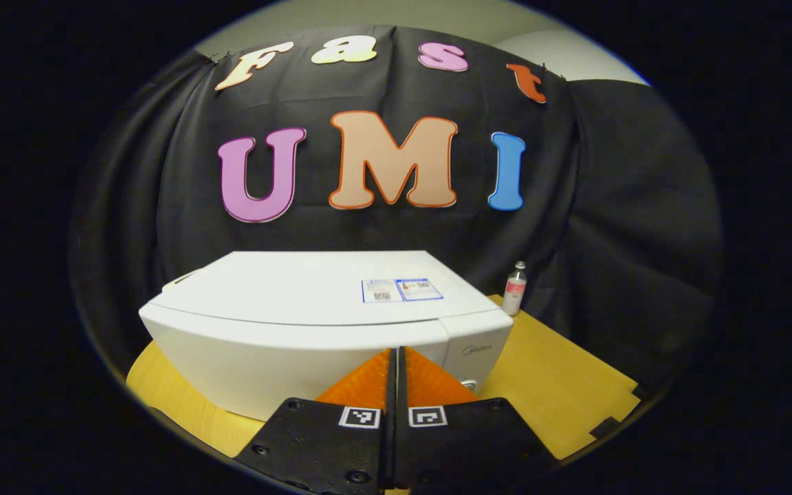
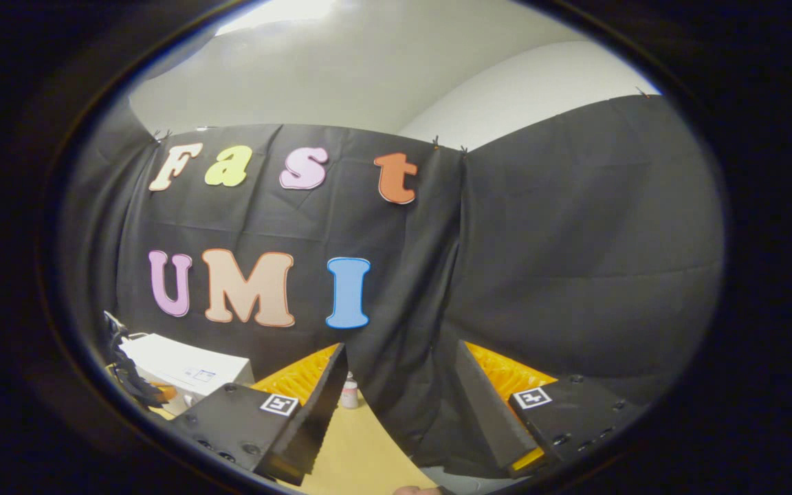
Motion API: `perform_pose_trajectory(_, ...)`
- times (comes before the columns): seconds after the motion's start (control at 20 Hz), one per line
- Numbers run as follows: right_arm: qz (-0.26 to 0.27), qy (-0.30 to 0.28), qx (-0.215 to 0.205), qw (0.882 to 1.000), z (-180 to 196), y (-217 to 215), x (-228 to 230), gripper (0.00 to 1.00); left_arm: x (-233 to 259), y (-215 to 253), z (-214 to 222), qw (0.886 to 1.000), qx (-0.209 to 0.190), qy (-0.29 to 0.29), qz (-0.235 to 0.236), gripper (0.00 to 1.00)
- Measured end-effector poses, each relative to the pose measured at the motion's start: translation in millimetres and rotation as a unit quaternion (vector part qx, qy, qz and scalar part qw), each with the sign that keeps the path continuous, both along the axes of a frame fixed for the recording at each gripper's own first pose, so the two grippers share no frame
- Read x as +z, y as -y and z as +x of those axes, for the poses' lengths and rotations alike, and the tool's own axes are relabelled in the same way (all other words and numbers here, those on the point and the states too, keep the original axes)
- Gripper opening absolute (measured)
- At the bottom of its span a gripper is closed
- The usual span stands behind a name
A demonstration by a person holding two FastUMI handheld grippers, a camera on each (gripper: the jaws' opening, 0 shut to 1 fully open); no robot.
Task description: Open the microwave oven with the left hand, put the food in, and close the microwave oven.
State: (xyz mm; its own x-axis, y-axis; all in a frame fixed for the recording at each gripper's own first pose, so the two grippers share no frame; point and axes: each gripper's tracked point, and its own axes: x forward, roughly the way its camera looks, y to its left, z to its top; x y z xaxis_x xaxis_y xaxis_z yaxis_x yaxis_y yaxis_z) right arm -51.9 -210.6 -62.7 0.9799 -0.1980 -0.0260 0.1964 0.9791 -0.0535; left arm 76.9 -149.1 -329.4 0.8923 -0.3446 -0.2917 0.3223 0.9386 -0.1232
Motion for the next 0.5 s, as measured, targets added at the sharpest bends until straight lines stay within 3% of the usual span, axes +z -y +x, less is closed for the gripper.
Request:
perform_pose_trajectory(0.05,0.003,-0.001,0.001,1.0,-2.4,-6.0,-0.5,0.87,16.5,1.1,-6.3,1.0,-0.007,0.008,-0.014,0.02)
perform_pose_trajectory(0.2,0.013,-0.003,0.006,1.0,-7.4,-28.5,-1.4,0.87,68.8,-8.2,-33.8,0.999,-0.009,0.023,-0.041,0.99)
perform_pose_trajectory(0.3,0.023,-0.002,0.012,1.0,-13.4,-46.9,1.3,0.87,117.4,-24.8,-49.9,0.997,-0.003,0.061,-0.043,0.93)
perform_pose_trajectory(0.5,0.029,-0.005,0.031,0.999,-25.0,-83.0,0.2,0.87,168.5,-50.8,-75.4,0.996,0.008,0.075,-0.045,0.96)
